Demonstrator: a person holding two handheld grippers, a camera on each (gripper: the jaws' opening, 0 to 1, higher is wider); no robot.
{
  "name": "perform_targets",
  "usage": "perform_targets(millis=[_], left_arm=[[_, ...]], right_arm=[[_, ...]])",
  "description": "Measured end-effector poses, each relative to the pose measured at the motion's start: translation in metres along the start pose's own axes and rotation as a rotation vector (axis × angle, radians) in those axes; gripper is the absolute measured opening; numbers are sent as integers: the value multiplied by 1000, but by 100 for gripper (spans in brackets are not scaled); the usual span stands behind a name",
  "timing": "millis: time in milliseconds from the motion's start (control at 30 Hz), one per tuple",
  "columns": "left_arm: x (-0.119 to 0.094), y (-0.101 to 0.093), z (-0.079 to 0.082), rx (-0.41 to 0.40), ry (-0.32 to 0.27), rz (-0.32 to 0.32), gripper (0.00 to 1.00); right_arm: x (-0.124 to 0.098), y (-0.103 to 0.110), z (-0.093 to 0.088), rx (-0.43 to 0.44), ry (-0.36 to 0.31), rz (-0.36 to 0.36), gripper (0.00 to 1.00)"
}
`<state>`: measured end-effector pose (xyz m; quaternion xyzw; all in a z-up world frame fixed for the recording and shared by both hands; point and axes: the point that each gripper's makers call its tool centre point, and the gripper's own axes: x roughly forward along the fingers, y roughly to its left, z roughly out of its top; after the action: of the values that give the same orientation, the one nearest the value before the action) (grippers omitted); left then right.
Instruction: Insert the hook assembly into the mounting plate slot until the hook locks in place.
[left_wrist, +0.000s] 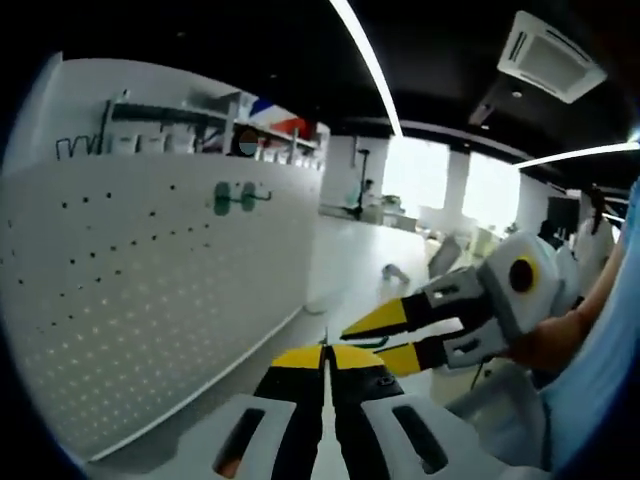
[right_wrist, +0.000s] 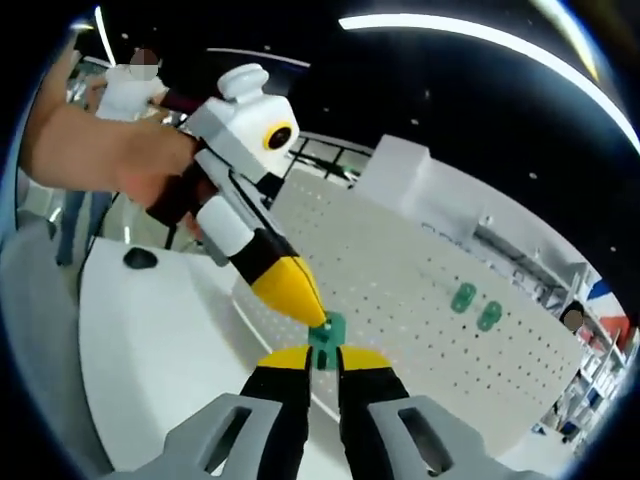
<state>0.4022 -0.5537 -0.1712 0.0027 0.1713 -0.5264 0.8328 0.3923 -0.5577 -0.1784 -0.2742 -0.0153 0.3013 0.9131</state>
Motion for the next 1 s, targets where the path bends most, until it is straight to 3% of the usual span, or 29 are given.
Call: perform_targets(millis=[767, 1000], left_arm=[[3, -3, -2, -40, 7, -15, 1], [3, -5, -1, 24, 2, -3, 2]], right_arm=[[0, -3, -2, 2, 10, -7, 1], [0, -4, -2, 30, 7, -6, 1]])
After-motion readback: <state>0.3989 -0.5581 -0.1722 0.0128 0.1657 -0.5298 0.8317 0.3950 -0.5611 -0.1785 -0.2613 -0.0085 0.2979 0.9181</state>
